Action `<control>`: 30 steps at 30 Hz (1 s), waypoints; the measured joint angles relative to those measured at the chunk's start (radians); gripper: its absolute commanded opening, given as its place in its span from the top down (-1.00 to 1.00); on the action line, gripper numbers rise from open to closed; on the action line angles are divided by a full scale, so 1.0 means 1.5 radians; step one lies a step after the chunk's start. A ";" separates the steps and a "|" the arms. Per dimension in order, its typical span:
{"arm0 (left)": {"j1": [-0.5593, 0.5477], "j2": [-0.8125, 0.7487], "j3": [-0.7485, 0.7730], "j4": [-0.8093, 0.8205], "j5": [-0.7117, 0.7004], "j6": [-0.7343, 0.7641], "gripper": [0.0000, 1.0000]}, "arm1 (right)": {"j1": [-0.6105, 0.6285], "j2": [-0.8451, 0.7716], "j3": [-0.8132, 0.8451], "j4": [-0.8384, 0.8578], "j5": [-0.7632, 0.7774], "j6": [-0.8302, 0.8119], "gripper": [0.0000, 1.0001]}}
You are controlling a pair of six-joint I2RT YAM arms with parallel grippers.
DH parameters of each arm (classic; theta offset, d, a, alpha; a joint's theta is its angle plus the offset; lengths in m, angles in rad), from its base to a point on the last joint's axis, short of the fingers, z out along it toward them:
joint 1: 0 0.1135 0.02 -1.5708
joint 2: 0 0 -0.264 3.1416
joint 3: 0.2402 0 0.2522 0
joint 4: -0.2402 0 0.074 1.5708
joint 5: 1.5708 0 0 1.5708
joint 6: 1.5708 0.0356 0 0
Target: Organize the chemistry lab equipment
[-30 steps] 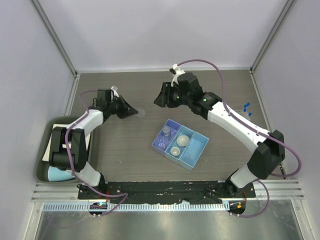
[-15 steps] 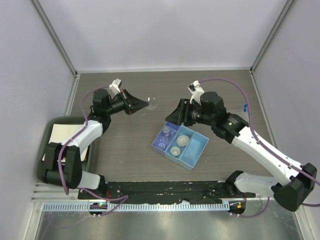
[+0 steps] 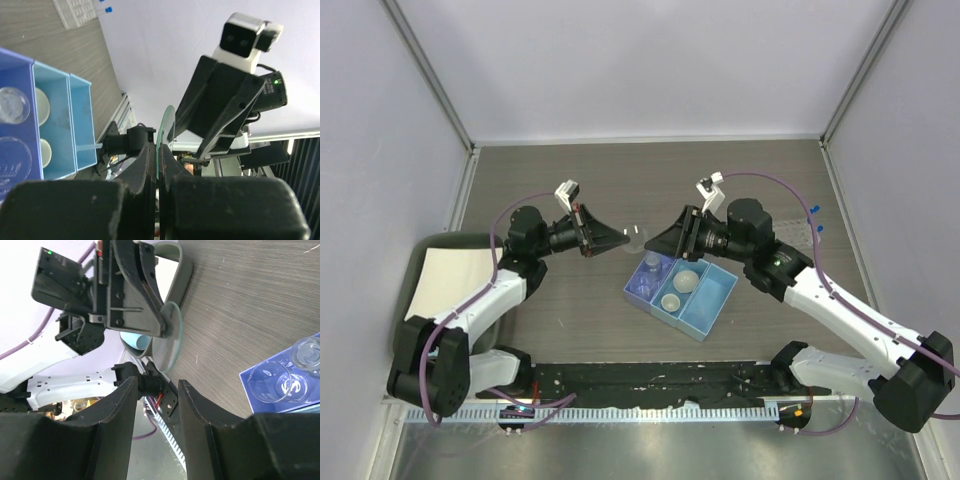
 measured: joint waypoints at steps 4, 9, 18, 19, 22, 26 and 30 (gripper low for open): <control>-0.002 -0.018 -0.041 0.000 0.000 0.001 1.00 | 0.000 -0.001 0.000 0.024 -0.001 0.008 0.17; -0.002 -0.024 -0.057 -0.003 0.001 0.003 1.00 | 0.000 -0.001 0.000 0.032 -0.004 0.013 0.19; -0.002 -0.028 -0.057 -0.003 0.001 0.003 1.00 | 0.000 0.000 -0.018 0.048 -0.005 0.023 0.19; -0.002 -0.029 -0.057 -0.003 0.001 0.003 1.00 | 0.000 0.000 -0.020 0.048 -0.005 0.023 0.19; -0.002 -0.032 -0.057 -0.003 0.001 0.003 1.00 | 0.000 0.005 -0.028 0.053 -0.005 0.025 0.19; -0.003 -0.038 -0.057 -0.003 0.002 0.002 1.00 | 0.000 0.019 -0.033 0.064 -0.007 0.032 0.19; -0.005 -0.038 -0.057 -0.003 0.002 0.002 1.00 | 0.000 0.037 -0.033 0.083 -0.011 0.039 0.24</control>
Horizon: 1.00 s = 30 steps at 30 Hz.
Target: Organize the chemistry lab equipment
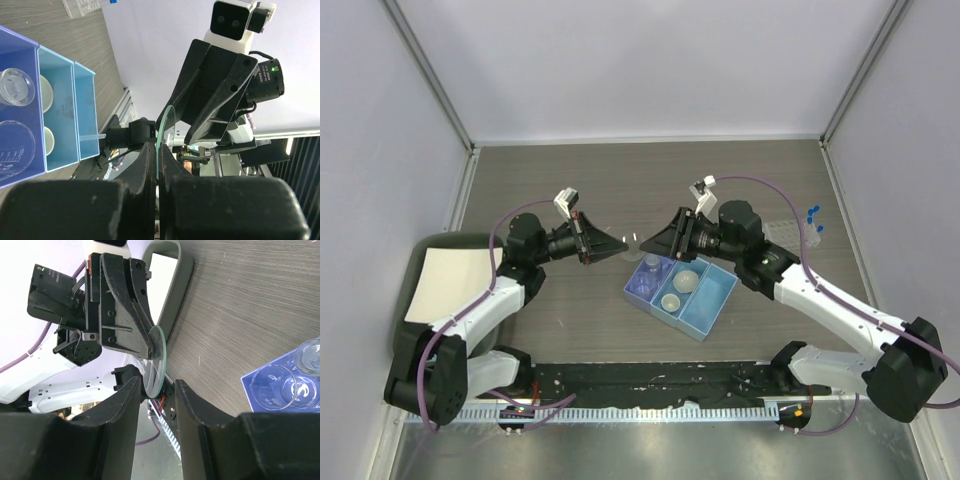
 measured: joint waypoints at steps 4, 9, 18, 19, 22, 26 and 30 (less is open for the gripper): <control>-0.004 0.000 0.000 0.000 0.000 0.000 1.00 | 0.000 0.017 0.000 0.014 -0.006 0.006 0.39; -0.005 0.000 0.000 0.000 0.000 0.000 1.00 | 0.000 0.036 0.000 0.028 -0.013 0.014 0.56; -0.005 0.001 0.000 0.005 0.004 0.011 0.06 | 0.002 0.042 0.003 0.032 -0.011 0.025 0.98; -0.005 0.002 0.000 0.006 0.005 0.013 -0.13 | 0.003 0.042 0.006 0.027 -0.010 0.022 0.98; -0.005 0.005 0.003 -0.002 0.010 0.017 -0.81 | 0.008 0.042 0.015 0.018 -0.009 0.012 0.98; -0.006 0.006 0.026 -0.042 0.018 0.032 -1.00 | 0.009 0.041 0.031 -0.009 -0.003 -0.008 0.98; -0.006 0.003 0.076 -0.119 0.022 0.072 -0.99 | 0.009 0.037 0.051 -0.073 0.021 -0.046 0.99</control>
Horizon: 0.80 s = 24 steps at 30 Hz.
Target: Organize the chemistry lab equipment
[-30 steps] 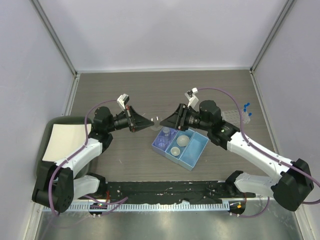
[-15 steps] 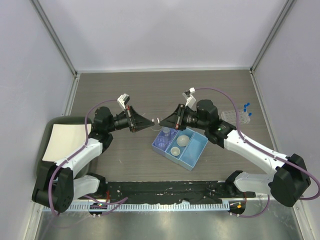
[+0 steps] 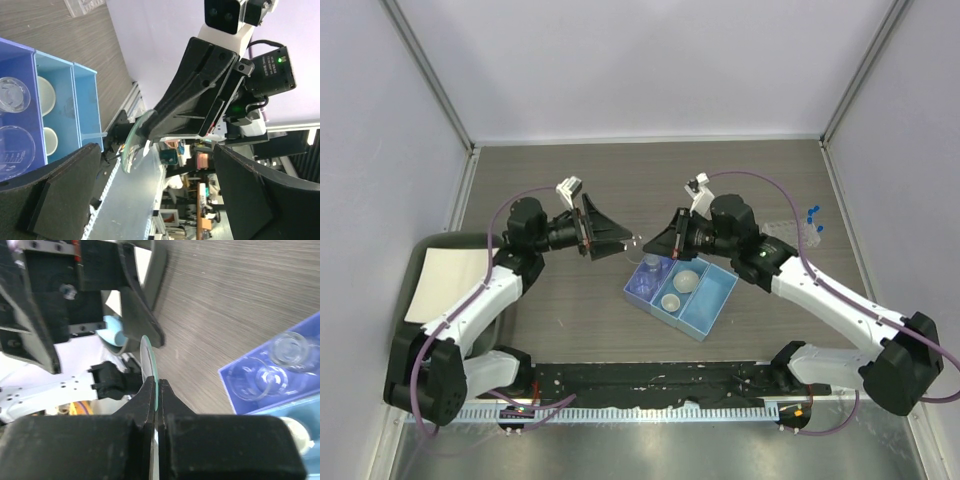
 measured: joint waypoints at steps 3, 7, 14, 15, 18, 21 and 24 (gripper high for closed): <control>-0.001 -0.017 0.052 -0.098 -0.006 0.056 -1.00 | 0.000 -0.012 0.029 -0.089 0.038 -0.048 0.99; -0.001 -0.049 0.117 -0.242 -0.026 0.149 -1.00 | 0.000 -0.030 0.086 -0.235 0.126 -0.117 0.98; 0.010 -0.050 0.158 -0.393 -0.047 0.245 -1.00 | -0.002 -0.061 0.113 -0.453 0.268 -0.184 0.99; 0.012 -0.047 0.158 -0.406 -0.048 0.253 -1.00 | -0.002 -0.066 0.112 -0.479 0.289 -0.186 0.99; 0.017 -0.040 0.156 -0.430 -0.053 0.264 -1.00 | -0.002 -0.089 0.103 -0.542 0.341 -0.192 0.99; 0.020 -0.034 0.151 -0.435 -0.054 0.272 -1.00 | -0.002 -0.101 0.091 -0.591 0.380 -0.198 0.99; 0.022 -0.022 0.148 -0.435 -0.055 0.273 -0.99 | -0.002 -0.100 0.074 -0.624 0.403 -0.202 0.99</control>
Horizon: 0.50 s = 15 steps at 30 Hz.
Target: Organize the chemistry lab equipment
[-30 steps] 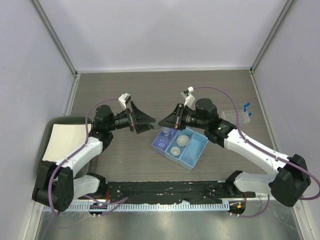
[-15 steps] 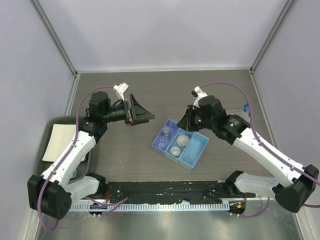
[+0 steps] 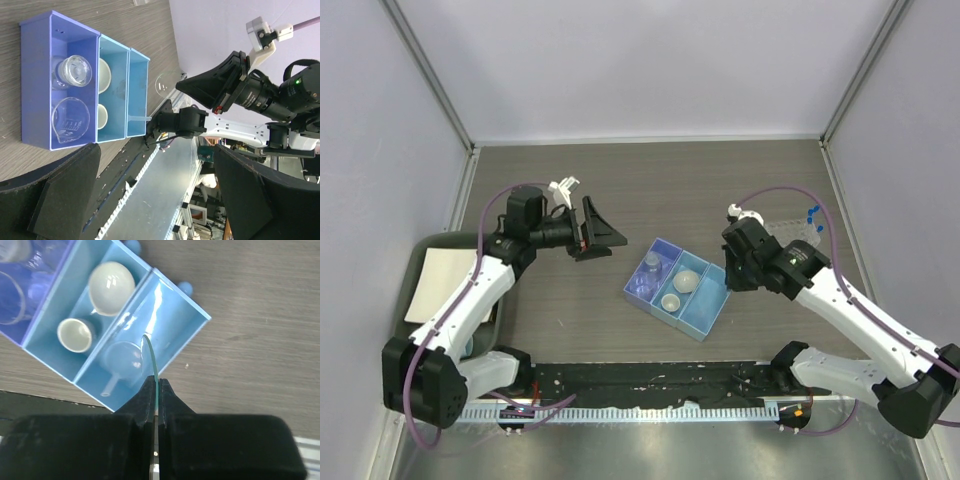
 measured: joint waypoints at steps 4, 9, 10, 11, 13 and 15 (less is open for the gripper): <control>0.002 0.023 -0.001 0.000 -0.001 0.000 -1.00 | 0.000 0.001 -0.030 -0.018 0.009 -0.003 0.98; 0.003 0.040 -0.006 0.000 -0.001 0.000 -1.00 | 0.000 0.026 -0.050 -0.011 0.008 -0.006 0.98; 0.003 0.042 -0.006 0.001 -0.001 0.000 -1.00 | 0.000 0.032 -0.053 -0.004 0.008 -0.007 0.99; 0.003 0.044 -0.006 0.001 -0.001 0.001 -0.99 | 0.000 0.038 -0.057 0.003 0.007 -0.008 0.98; 0.004 0.045 -0.006 0.001 -0.001 0.002 -1.00 | 0.000 0.054 -0.062 0.016 0.006 -0.009 0.99; 0.005 0.045 -0.006 0.002 -0.001 0.003 -1.00 | 0.000 0.071 -0.065 0.033 0.003 -0.012 0.99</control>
